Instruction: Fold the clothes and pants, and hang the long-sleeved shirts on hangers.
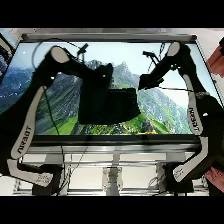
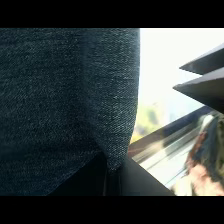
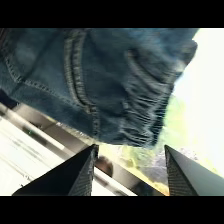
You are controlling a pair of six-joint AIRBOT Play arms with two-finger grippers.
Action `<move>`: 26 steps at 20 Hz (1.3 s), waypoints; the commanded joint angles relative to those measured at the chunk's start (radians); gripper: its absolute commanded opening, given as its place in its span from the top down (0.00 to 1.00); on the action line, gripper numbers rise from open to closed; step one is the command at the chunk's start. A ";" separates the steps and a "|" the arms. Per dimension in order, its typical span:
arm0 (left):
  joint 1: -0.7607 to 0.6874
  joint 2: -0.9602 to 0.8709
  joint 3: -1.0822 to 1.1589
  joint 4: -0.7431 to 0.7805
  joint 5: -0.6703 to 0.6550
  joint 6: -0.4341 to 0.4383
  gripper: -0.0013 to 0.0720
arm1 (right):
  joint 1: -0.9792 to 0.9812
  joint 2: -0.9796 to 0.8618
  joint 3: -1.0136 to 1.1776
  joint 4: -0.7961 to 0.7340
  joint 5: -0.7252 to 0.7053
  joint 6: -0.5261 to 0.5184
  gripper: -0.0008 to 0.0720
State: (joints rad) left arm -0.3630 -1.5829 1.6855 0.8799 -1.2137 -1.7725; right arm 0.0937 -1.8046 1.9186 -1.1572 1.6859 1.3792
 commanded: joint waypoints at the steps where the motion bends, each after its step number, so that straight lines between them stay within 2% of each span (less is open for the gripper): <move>1: -0.094 -0.042 0.001 -0.022 0.171 -0.006 0.95 | -0.086 0.014 0.001 0.007 -0.002 -0.001 0.32; 6: -0.163 -0.080 0.001 -0.073 0.321 -0.005 0.95 | -0.153 0.022 0.001 0.012 -0.003 0.000 0.32; 10: -0.210 -0.135 0.001 -0.087 0.383 -0.005 0.93 | -0.155 0.022 0.001 0.029 -0.010 -0.001 0.32; 13: -0.240 -0.176 0.001 -0.185 0.419 -0.004 0.93 | -0.155 0.022 0.001 0.028 -0.011 -0.001 0.32; 14: -0.247 -0.188 0.001 -0.209 0.431 0.003 0.82 | -0.155 0.022 0.001 0.028 -0.012 -0.001 0.32; 16: -0.254 -0.204 0.001 -0.241 0.440 0.008 0.12 | -0.155 0.022 0.001 0.028 -0.012 -0.001 0.32; 17: -0.254 -0.209 0.001 -0.253 0.439 0.017 0.05 | -0.155 0.022 0.001 0.027 -0.013 -0.001 0.32; 22: -0.249 -0.208 0.001 -0.499 0.437 0.340 0.05 | -0.155 0.022 -0.004 0.003 -0.048 -0.013 0.32; 23: -0.240 -0.204 0.001 -0.511 0.429 0.372 0.05 | -0.155 0.021 -0.013 -0.003 -0.050 -0.022 0.32; 24: -0.224 -0.198 0.001 -0.505 0.408 0.375 0.05 | -0.155 0.021 -0.031 0.006 -0.050 -0.056 0.25; 25: -0.202 -0.191 0.001 -0.488 0.372 0.375 0.05 | -0.155 0.021 -0.061 0.027 -0.051 -0.081 0.03; 26: -0.174 -0.180 0.001 -0.441 0.317 0.373 0.05 | -0.155 0.021 -0.104 0.055 -0.063 -0.117 0.03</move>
State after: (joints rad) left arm -0.5793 -1.7779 1.6863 0.4377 -0.8089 -1.4693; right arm -0.0616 -1.7836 1.8725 -1.1370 1.6398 1.3308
